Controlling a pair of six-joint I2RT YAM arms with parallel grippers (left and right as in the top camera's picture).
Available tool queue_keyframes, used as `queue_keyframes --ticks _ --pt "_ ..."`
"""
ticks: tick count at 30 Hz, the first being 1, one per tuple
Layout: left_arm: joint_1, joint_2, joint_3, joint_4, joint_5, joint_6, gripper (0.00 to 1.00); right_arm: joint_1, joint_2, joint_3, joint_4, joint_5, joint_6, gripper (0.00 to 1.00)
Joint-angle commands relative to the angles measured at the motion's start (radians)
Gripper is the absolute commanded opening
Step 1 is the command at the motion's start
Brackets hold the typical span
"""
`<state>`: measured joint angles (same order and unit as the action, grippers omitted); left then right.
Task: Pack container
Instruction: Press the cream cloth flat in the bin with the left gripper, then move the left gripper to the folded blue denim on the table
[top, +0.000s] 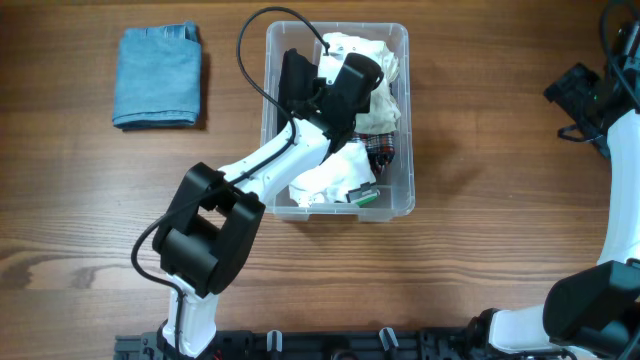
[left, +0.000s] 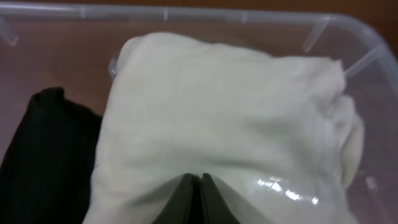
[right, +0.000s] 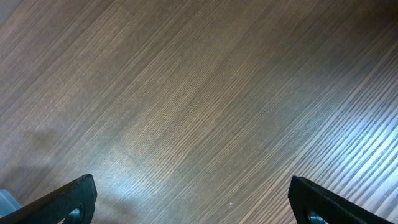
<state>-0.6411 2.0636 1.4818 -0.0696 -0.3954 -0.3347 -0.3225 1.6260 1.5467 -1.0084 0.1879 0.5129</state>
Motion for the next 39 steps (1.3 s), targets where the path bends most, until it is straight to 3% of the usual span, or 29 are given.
queue_keyframes --ticks 1,6,12,27,33,39 --pt "-0.001 -0.01 -0.012 0.131 -0.022 0.099 0.05 0.0 0.005 -0.002 0.003 0.006 0.013 1.0" --pt "-0.003 -0.045 -0.012 0.296 -0.02 0.147 0.05 0.0 0.005 -0.002 0.003 0.006 0.013 1.0" --pt "-0.002 -0.002 -0.012 0.254 0.087 0.144 0.06 0.0 0.005 -0.002 0.003 0.006 0.013 1.0" --pt "0.006 0.208 -0.012 0.316 0.118 0.145 0.1 0.0 0.005 -0.002 0.003 0.006 0.013 1.0" --pt "0.004 0.147 -0.012 0.384 0.11 0.202 0.11 0.0 0.005 -0.002 0.003 0.006 0.013 1.0" --pt "0.004 -0.038 -0.012 0.368 0.004 0.22 0.17 0.0 0.005 -0.002 0.003 0.006 0.013 1.0"
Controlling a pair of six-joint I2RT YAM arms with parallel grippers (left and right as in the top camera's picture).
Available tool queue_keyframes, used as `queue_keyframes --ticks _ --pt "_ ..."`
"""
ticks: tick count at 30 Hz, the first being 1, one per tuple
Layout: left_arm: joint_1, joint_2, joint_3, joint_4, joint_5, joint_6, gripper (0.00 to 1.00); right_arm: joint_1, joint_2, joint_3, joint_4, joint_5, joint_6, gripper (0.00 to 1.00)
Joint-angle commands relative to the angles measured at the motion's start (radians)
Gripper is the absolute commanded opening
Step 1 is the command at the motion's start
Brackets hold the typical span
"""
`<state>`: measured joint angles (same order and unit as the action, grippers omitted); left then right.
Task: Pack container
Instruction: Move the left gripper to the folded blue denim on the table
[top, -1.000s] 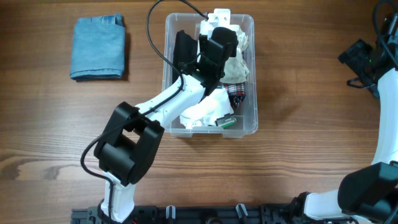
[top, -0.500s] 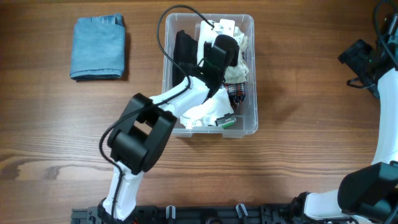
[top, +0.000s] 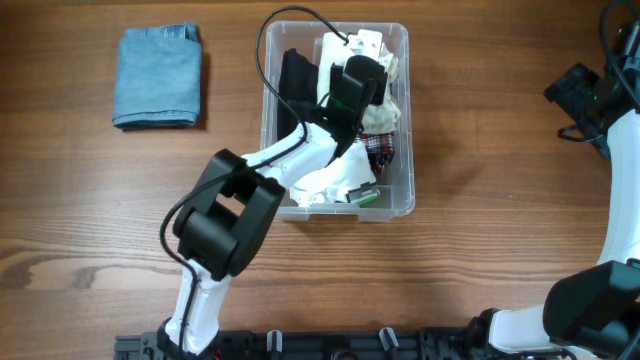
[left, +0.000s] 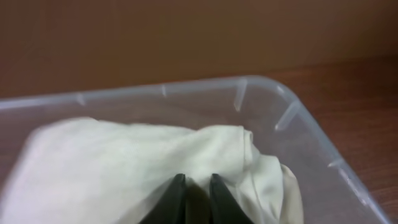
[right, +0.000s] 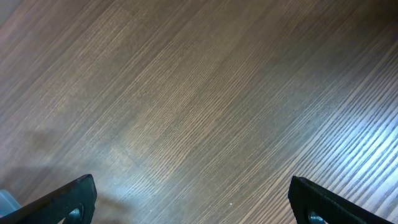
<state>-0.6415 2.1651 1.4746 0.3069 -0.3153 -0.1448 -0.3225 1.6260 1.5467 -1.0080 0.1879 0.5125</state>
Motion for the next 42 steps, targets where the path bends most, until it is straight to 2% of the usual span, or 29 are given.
queue_keyframes --ticks 1,5,6,7,10,12,14,15,20,23,25,26,27,28,29,30,31,42 --pt "0.004 -0.162 -0.005 -0.02 -0.093 0.031 0.17 0.0 0.005 -0.002 0.003 0.006 0.014 1.0" --pt "0.024 -0.283 -0.005 -0.126 -0.22 0.034 0.22 0.0 0.005 -0.002 0.003 0.006 0.014 1.0" --pt "0.033 -0.314 -0.005 -0.168 -0.255 0.034 0.3 0.0 0.005 -0.002 0.003 0.006 0.014 1.0" --pt "0.043 -0.342 -0.005 -0.218 -0.287 0.034 0.43 0.0 0.005 -0.002 0.003 0.006 0.014 1.0" --pt "0.072 -0.4 -0.005 -0.368 -0.343 0.034 0.57 0.0 0.005 -0.002 0.003 0.006 0.014 1.0" --pt "0.125 -0.439 -0.005 -0.494 -0.362 0.033 0.83 0.0 0.005 -0.002 0.003 0.006 0.014 1.0" --pt "0.171 -0.455 -0.005 -0.54 -0.363 0.032 1.0 0.0 0.005 -0.002 0.003 0.006 0.014 1.0" --pt "0.21 -0.467 -0.005 -0.57 -0.363 0.02 1.0 0.0 0.005 -0.002 0.003 0.006 0.013 1.0" --pt "0.434 -0.487 -0.005 -0.723 -0.301 -0.208 1.0 0.0 0.005 -0.002 0.003 0.006 0.014 1.0" --pt "0.584 -0.48 -0.005 -0.796 -0.155 -0.288 1.0 0.0 0.005 -0.002 0.003 0.006 0.014 1.0" --pt "0.668 -0.476 -0.005 -0.815 -0.043 -0.29 1.0 0.0 0.005 -0.002 0.003 0.006 0.014 1.0" --pt "0.704 -0.475 -0.005 -0.815 0.008 -0.29 0.99 0.0 0.005 -0.002 0.003 0.006 0.014 1.0" --pt "0.744 -0.47 -0.005 -0.811 0.069 -0.29 0.93 0.0 0.005 -0.002 0.003 0.006 0.014 1.0" --pt "0.774 -0.467 -0.005 -0.801 0.111 -0.29 0.83 0.0 0.005 -0.002 0.003 0.006 0.014 1.0" --pt "0.798 -0.462 -0.005 -0.793 0.142 -0.29 0.56 0.0 0.005 -0.002 0.003 0.006 0.013 1.0" --pt "0.818 -0.457 -0.005 -0.787 0.164 -0.29 0.25 0.0 0.005 -0.002 0.003 0.006 0.014 1.0" --pt "0.834 -0.449 -0.005 -0.777 0.17 -0.29 0.04 0.0 0.005 -0.002 0.003 0.006 0.013 1.0" --pt "0.838 -0.277 -0.005 -0.704 0.169 -0.252 0.04 0.0 0.005 -0.002 0.003 0.006 0.014 1.0"
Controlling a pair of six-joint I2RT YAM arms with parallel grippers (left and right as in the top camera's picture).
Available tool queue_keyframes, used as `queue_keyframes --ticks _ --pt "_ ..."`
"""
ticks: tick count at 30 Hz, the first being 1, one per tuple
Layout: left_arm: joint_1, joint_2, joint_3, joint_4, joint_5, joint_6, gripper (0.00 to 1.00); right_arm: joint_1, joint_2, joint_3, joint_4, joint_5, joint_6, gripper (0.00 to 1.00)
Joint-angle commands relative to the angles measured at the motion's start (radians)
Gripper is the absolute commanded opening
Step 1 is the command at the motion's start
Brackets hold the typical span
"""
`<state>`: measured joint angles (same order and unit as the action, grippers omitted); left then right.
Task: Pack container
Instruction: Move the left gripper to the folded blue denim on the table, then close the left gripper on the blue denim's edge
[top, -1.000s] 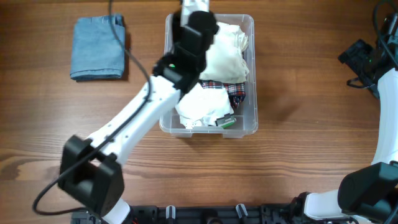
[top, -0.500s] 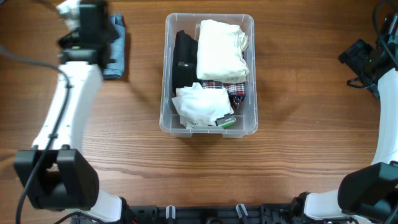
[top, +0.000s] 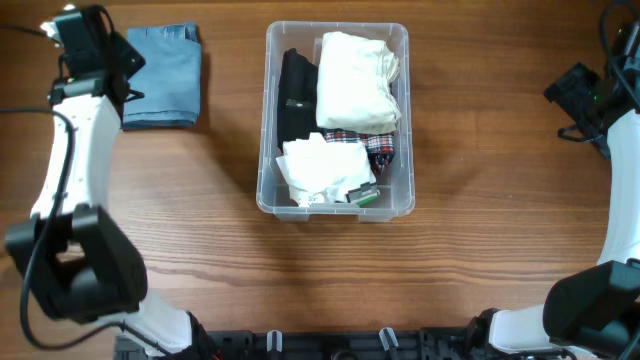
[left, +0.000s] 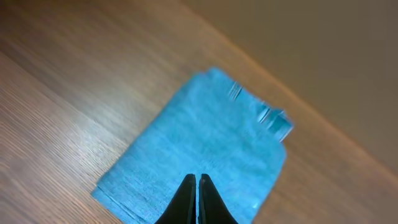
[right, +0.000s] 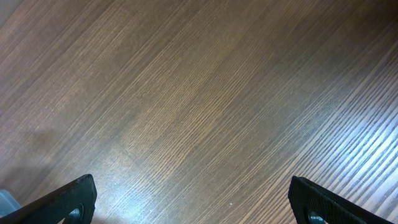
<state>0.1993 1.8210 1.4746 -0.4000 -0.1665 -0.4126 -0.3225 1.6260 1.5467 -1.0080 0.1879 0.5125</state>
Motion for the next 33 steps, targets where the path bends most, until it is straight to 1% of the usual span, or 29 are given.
queue_keyframes --ticks 1,6,15,24,29,32,33 --pt "-0.003 0.081 -0.005 0.0 0.02 0.016 0.04 0.0 0.005 -0.002 0.003 0.006 0.014 1.0" --pt "0.001 0.157 -0.005 -0.012 0.019 0.069 0.04 0.0 0.005 -0.002 0.003 0.006 0.014 1.0" --pt "0.002 0.254 -0.005 -0.005 0.009 0.069 0.04 0.0 0.005 -0.002 0.003 0.006 0.014 1.0" --pt "0.002 0.298 -0.005 -0.088 0.01 0.068 0.04 0.0 0.005 -0.002 0.003 0.006 0.014 1.0" --pt "0.002 0.299 -0.005 -0.179 0.015 0.064 0.04 0.0 0.005 -0.002 0.003 0.006 0.014 1.0" --pt "0.002 0.299 -0.005 -0.232 0.064 0.064 0.04 0.0 0.005 -0.002 0.003 0.006 0.014 1.0" --pt "0.002 0.299 -0.005 -0.259 0.134 0.064 0.04 0.0 0.005 -0.002 0.003 0.006 0.013 1.0"
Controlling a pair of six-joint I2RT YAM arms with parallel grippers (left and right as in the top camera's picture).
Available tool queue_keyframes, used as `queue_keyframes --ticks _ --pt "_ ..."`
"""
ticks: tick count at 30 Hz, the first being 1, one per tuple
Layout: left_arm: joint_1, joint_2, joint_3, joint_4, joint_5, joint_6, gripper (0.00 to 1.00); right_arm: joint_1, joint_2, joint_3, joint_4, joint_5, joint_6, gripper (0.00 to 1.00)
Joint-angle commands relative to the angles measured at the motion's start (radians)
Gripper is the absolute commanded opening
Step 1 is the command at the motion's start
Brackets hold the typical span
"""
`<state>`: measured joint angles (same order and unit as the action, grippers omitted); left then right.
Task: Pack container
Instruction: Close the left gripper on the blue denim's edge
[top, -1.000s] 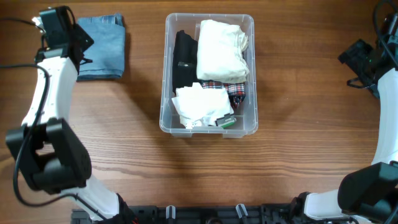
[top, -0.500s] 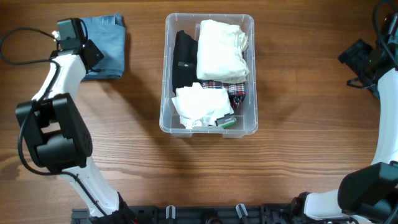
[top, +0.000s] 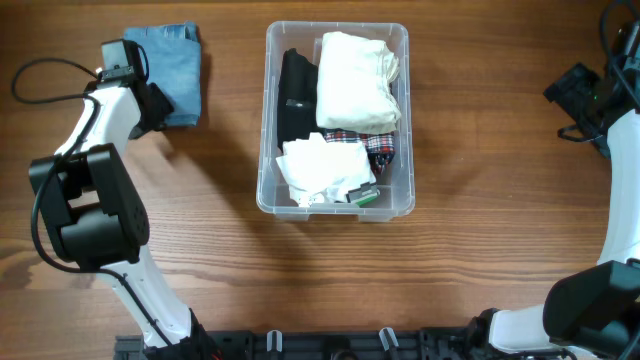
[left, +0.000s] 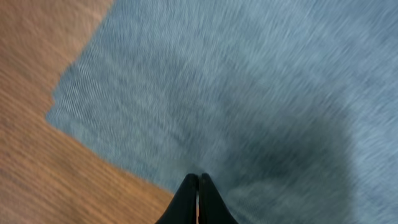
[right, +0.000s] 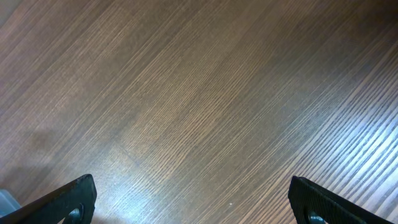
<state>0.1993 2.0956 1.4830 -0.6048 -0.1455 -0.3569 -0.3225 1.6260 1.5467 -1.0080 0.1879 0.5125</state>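
Observation:
A clear plastic container (top: 410, 120) stands mid-table, holding a folded white cloth (top: 357, 80), a black garment (top: 294, 85), a plaid item (top: 378, 146) and crumpled white fabric (top: 318, 170). A folded blue cloth (top: 178, 62) lies on the table to its left and fills the left wrist view (left: 249, 81). My left gripper (top: 154, 104) is shut and empty, low over the cloth's near-left edge, fingertips pressed together (left: 198, 179). My right gripper (right: 193, 200) hangs open over bare wood at the far right (top: 580, 92).
A small green object (top: 366, 197) lies in the container's front corner. Wooden table (top: 480, 250) stretches around the container. The right arm's base and cables sit at the right edge.
My left gripper was high over the table's far-left back corner, looking down on the whole blue cloth. It is now close above the cloth's near-left edge, still shut. The right arm is unchanged.
My left gripper was shut on top of the white cloth inside the container. Then its fingers stood slightly apart at the container's back end. Then it was outside, high above the blue cloth, and now low at that cloth's edge. The white cloth stays in the container.

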Motion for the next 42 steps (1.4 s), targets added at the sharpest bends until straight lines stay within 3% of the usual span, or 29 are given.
queue_keyframes --ticks 1,5,10,16,23,33,42 --pt "0.002 0.024 -0.013 -0.065 0.16 0.008 0.04 0.0 0.005 -0.002 0.003 0.006 0.014 1.0" --pt "-0.003 0.024 -0.013 -0.07 0.257 0.009 0.04 0.0 0.005 -0.002 0.003 0.006 0.014 1.0" --pt "-0.008 -0.009 -0.013 -0.073 0.26 0.013 0.04 0.0 0.005 -0.002 0.003 0.006 0.014 1.0" --pt "-0.008 -0.172 -0.013 -0.026 0.261 0.013 0.04 0.0 0.005 -0.002 0.003 0.006 0.014 1.0" --pt "-0.008 -0.307 -0.013 0.203 0.26 0.013 0.04 0.0 0.005 -0.002 0.003 0.006 0.014 1.0" --pt "-0.008 -0.113 -0.013 0.437 0.083 0.013 0.04 0.0 0.005 -0.002 0.003 0.006 0.014 1.0" --pt "-0.003 0.06 -0.013 0.471 0.046 0.017 0.04 0.0 0.005 -0.002 0.003 0.006 0.014 1.0"
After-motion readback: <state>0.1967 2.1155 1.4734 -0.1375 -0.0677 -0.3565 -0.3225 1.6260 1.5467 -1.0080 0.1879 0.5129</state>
